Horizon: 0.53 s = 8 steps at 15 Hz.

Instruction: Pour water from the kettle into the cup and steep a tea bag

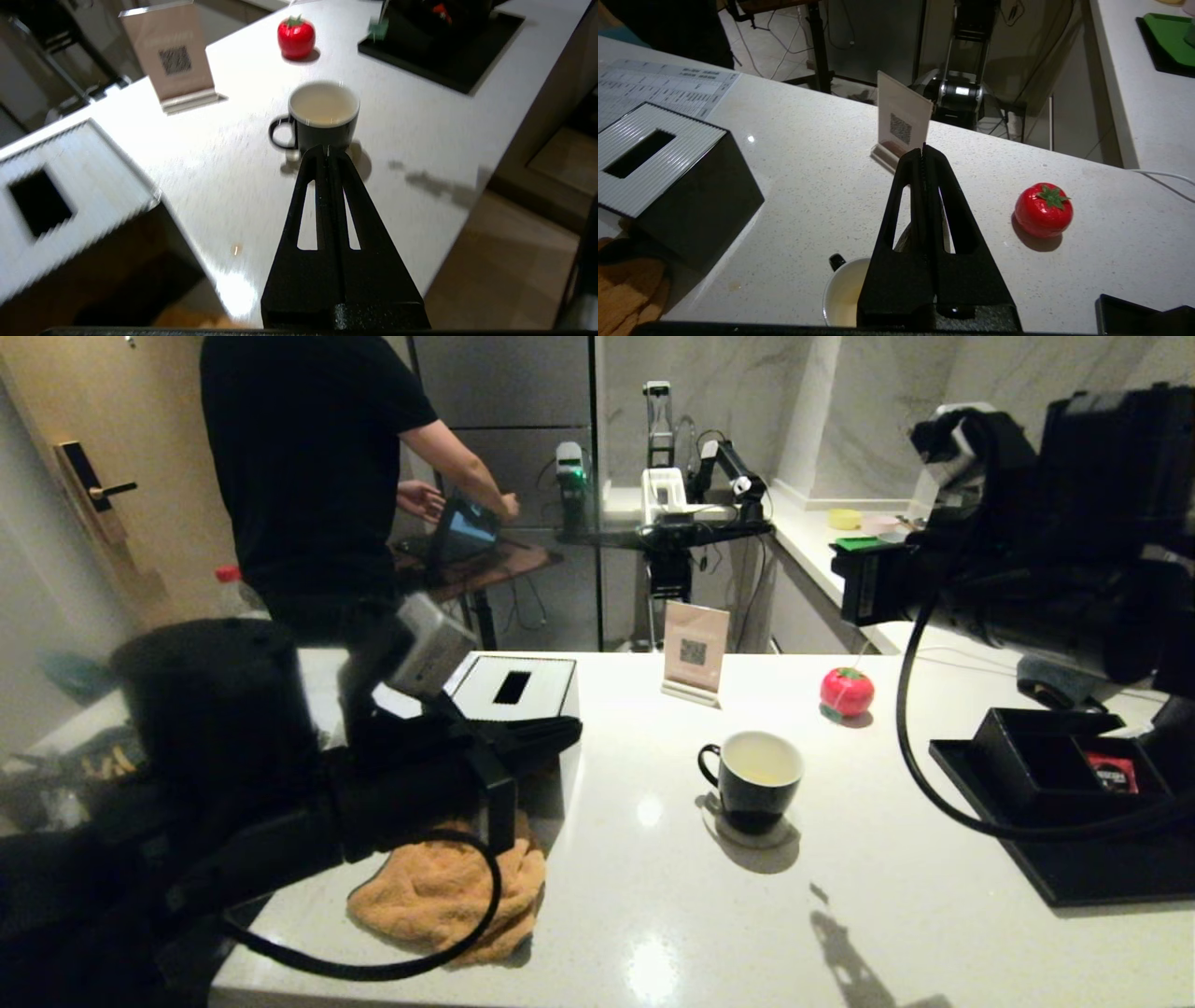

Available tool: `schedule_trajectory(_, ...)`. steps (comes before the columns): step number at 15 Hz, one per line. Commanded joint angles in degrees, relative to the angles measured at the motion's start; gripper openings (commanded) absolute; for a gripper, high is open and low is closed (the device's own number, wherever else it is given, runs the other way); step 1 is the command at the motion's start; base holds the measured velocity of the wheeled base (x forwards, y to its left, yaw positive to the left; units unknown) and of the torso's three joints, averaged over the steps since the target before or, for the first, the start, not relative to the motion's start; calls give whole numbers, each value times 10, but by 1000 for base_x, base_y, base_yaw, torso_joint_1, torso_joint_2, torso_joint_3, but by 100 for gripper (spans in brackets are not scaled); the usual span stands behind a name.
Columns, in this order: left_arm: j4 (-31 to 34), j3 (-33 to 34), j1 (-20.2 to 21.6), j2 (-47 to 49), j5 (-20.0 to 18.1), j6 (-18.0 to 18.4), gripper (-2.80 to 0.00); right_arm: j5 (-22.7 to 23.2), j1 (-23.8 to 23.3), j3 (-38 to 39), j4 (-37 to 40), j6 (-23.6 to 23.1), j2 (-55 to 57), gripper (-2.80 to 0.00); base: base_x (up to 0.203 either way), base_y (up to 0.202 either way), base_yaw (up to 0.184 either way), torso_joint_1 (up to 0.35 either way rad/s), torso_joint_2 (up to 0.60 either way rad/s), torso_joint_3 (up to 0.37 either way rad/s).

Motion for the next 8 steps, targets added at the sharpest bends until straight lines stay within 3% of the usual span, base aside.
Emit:
schedule_trajectory(1, -18, -27, -10, 59, 3, -13, -280, 0, 8, -1, -1, 0, 9, -280, 0, 0, 0, 0, 0, 0)
schedule_trajectory(8, -20, -59, -49, 104, 16, -29, -280, 0, 16, -1, -1, 2, 7, -280, 0, 0, 0, 0, 0, 0)
